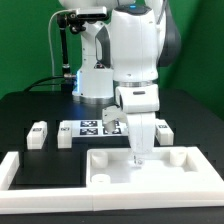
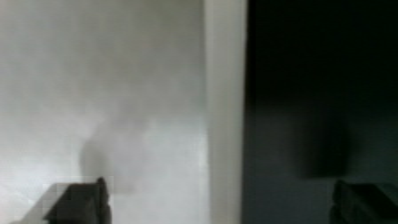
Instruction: Assemble desk
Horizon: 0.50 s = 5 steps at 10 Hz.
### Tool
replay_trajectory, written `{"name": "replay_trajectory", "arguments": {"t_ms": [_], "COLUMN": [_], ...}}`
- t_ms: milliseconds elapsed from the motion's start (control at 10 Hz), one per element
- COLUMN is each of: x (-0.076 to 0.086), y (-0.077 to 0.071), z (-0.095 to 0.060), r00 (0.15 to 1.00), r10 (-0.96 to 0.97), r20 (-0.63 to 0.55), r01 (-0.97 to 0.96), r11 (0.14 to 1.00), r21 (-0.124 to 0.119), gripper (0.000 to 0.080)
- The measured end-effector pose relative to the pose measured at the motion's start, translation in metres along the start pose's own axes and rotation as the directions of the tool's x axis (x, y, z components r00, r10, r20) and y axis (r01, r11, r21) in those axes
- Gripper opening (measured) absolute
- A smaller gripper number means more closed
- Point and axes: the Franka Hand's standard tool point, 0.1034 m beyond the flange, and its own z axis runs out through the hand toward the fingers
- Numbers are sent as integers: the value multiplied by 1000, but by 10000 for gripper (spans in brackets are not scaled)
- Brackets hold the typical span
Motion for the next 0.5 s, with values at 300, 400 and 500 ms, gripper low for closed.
{"name": "replay_trajectory", "arguments": {"t_ms": [300,400,500], "x": [0,0,0], "y": [0,0,0], "z": [0,0,0], "r00": [1000,1000,1000], "r10": [0,0,12], "r20": [0,0,0], "r01": [0,0,-12], "r11": [1000,1000,1000], "r21": [0,0,0], "gripper": [649,649,649]}}
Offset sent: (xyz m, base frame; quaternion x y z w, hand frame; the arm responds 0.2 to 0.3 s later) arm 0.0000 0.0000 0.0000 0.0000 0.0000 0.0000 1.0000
